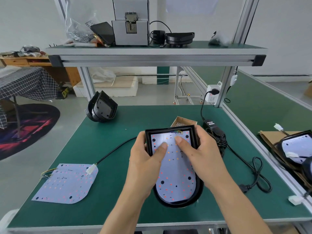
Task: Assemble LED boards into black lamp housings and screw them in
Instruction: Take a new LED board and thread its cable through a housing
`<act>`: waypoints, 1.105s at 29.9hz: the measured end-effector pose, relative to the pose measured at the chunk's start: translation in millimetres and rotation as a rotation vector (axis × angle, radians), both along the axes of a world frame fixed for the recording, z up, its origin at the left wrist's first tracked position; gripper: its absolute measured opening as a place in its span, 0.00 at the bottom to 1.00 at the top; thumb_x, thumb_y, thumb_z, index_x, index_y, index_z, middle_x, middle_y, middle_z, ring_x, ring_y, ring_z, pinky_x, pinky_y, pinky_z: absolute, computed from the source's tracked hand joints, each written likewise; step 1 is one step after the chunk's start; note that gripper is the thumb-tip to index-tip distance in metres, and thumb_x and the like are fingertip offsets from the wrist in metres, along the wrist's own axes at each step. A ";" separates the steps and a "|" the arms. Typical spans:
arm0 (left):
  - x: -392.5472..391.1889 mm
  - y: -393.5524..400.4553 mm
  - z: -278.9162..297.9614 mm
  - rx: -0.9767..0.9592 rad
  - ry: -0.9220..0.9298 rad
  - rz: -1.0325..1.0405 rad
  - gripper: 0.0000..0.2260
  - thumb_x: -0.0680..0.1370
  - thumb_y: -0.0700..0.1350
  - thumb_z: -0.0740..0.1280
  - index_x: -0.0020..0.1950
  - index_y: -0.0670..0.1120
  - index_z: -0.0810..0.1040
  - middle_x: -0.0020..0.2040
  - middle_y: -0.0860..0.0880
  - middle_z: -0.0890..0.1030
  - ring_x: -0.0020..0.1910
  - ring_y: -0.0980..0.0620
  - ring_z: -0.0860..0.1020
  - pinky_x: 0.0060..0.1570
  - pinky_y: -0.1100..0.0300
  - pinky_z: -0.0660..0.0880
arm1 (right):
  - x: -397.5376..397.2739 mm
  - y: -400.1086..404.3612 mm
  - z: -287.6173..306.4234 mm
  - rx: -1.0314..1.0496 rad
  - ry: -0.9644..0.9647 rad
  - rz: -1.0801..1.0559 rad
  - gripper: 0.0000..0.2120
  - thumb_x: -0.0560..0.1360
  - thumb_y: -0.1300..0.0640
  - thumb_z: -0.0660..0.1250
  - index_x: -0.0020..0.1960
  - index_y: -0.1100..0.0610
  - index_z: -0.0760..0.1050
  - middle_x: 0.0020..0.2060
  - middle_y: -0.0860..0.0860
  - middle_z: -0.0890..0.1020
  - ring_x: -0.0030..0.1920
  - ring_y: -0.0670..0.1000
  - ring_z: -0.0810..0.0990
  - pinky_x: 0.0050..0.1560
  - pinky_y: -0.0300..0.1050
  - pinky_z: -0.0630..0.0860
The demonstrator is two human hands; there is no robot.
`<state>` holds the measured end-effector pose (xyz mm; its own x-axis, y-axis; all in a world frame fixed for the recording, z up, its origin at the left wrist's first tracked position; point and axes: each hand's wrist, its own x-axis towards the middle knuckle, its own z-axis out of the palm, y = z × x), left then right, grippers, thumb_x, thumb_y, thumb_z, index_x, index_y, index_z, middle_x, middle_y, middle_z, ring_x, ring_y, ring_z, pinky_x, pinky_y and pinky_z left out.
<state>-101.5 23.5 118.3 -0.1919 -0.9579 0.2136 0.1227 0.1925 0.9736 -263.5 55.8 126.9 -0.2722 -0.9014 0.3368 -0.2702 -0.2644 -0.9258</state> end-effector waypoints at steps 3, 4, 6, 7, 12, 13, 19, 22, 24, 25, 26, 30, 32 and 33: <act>-0.8 2.7 1.4 -0.042 -0.038 0.043 0.09 0.76 0.48 0.70 0.53 0.60 0.79 0.51 0.56 0.87 0.51 0.51 0.86 0.55 0.44 0.82 | -0.7 -0.5 1.8 0.019 -0.036 0.028 0.10 0.80 0.53 0.73 0.58 0.41 0.80 0.52 0.46 0.87 0.54 0.51 0.86 0.60 0.61 0.81; -0.7 3.5 1.7 -0.052 -0.047 0.052 0.09 0.76 0.48 0.70 0.53 0.60 0.79 0.51 0.56 0.87 0.51 0.52 0.85 0.55 0.45 0.82 | -0.7 -0.7 2.6 0.021 -0.046 0.035 0.10 0.79 0.53 0.72 0.58 0.41 0.80 0.52 0.46 0.87 0.53 0.51 0.86 0.59 0.61 0.81; -0.4 4.5 2.7 -0.043 -0.053 0.062 0.08 0.77 0.48 0.69 0.54 0.60 0.79 0.52 0.57 0.86 0.52 0.53 0.85 0.56 0.45 0.81 | -1.1 -1.0 3.4 0.024 -0.054 0.039 0.09 0.78 0.51 0.72 0.57 0.42 0.80 0.51 0.46 0.88 0.52 0.51 0.87 0.58 0.60 0.82; 0.0 4.5 2.6 -0.039 -0.053 0.059 0.08 0.78 0.48 0.68 0.54 0.60 0.79 0.52 0.57 0.86 0.53 0.53 0.85 0.56 0.45 0.81 | -1.2 -1.2 3.4 0.022 -0.058 0.038 0.09 0.77 0.50 0.72 0.57 0.43 0.80 0.51 0.46 0.88 0.52 0.51 0.87 0.58 0.60 0.83; 1.3 4.1 0.2 -0.146 -0.161 0.096 0.10 0.83 0.43 0.67 0.55 0.60 0.77 0.51 0.61 0.85 0.51 0.60 0.83 0.47 0.68 0.77 | 0.1 -2.2 -2.7 0.035 -0.106 0.044 0.07 0.79 0.52 0.73 0.57 0.45 0.81 0.51 0.48 0.88 0.52 0.52 0.87 0.55 0.56 0.83; 1.2 4.5 1.0 -0.165 -0.183 0.098 0.09 0.82 0.44 0.67 0.54 0.60 0.77 0.51 0.61 0.85 0.50 0.60 0.83 0.45 0.70 0.76 | -0.2 -2.2 -4.3 0.046 -0.131 0.054 0.07 0.79 0.53 0.74 0.57 0.46 0.81 0.51 0.48 0.88 0.52 0.52 0.87 0.54 0.54 0.84; 15.8 -7.3 5.5 -0.013 0.019 -0.253 0.25 0.80 0.70 0.52 0.73 0.62 0.72 0.60 0.54 0.85 0.43 0.46 0.85 0.42 0.58 0.79 | -9.7 0.5 -0.9 0.094 -0.538 0.099 0.14 0.74 0.48 0.78 0.58 0.49 0.83 0.55 0.53 0.88 0.50 0.53 0.88 0.44 0.45 0.84; 13.7 -14.4 1.2 -0.191 -0.229 -0.202 0.20 0.82 0.64 0.55 0.68 0.59 0.77 0.58 0.56 0.84 0.40 0.50 0.81 0.40 0.61 0.76 | -11.7 0.5 1.0 0.095 -0.625 0.153 0.20 0.70 0.43 0.81 0.58 0.50 0.83 0.52 0.53 0.88 0.46 0.51 0.88 0.42 0.45 0.83; 9.4 -17.7 -4.4 -0.396 -0.426 -0.110 0.11 0.82 0.56 0.62 0.59 0.56 0.81 0.50 0.56 0.83 0.41 0.52 0.78 0.42 0.63 0.74 | -12.7 0.4 1.2 0.091 -0.662 0.169 0.18 0.70 0.43 0.79 0.57 0.49 0.84 0.49 0.52 0.88 0.44 0.51 0.87 0.41 0.45 0.83; 8.1 -19.8 -6.8 -0.455 -0.464 -0.074 0.08 0.82 0.53 0.64 0.55 0.54 0.81 0.46 0.55 0.81 0.42 0.51 0.77 0.42 0.64 0.73 | -12.6 1.2 1.7 0.094 -0.672 0.173 0.17 0.69 0.44 0.78 0.55 0.49 0.84 0.48 0.52 0.87 0.43 0.50 0.87 0.41 0.44 0.83; 7.5 -22.5 -8.0 -0.486 -0.472 -0.043 0.06 0.83 0.50 0.65 0.53 0.52 0.81 0.44 0.54 0.80 0.42 0.50 0.77 0.42 0.62 0.73 | -12.3 1.5 0.5 0.099 -0.671 0.181 0.16 0.69 0.44 0.77 0.54 0.48 0.85 0.47 0.51 0.87 0.42 0.50 0.87 0.40 0.44 0.83; 4.8 -34.4 -3.8 -0.524 -0.480 0.038 0.03 0.83 0.43 0.67 0.55 0.50 0.79 0.44 0.56 0.78 0.40 0.54 0.76 0.41 0.61 0.72 | -10.3 9.1 -7.6 0.083 -0.679 0.181 0.14 0.69 0.45 0.76 0.53 0.47 0.85 0.44 0.50 0.87 0.39 0.48 0.86 0.38 0.43 0.82; 1.0 -31.2 2.0 -0.383 -0.365 -0.069 0.11 0.80 0.50 0.70 0.62 0.57 0.75 0.45 0.58 0.79 0.36 0.55 0.75 0.39 0.63 0.73 | -12.5 12.2 -11.1 0.031 -0.715 0.134 0.15 0.71 0.46 0.76 0.56 0.48 0.84 0.43 0.49 0.86 0.38 0.46 0.85 0.37 0.42 0.82; 0.9 -29.3 3.3 -0.297 -0.314 -0.145 0.16 0.78 0.54 0.72 0.64 0.60 0.74 0.47 0.58 0.79 0.36 0.54 0.76 0.38 0.61 0.74 | -13.9 13.9 -11.3 -0.002 -0.736 0.116 0.15 0.74 0.48 0.73 0.58 0.50 0.83 0.42 0.49 0.86 0.38 0.46 0.85 0.38 0.42 0.83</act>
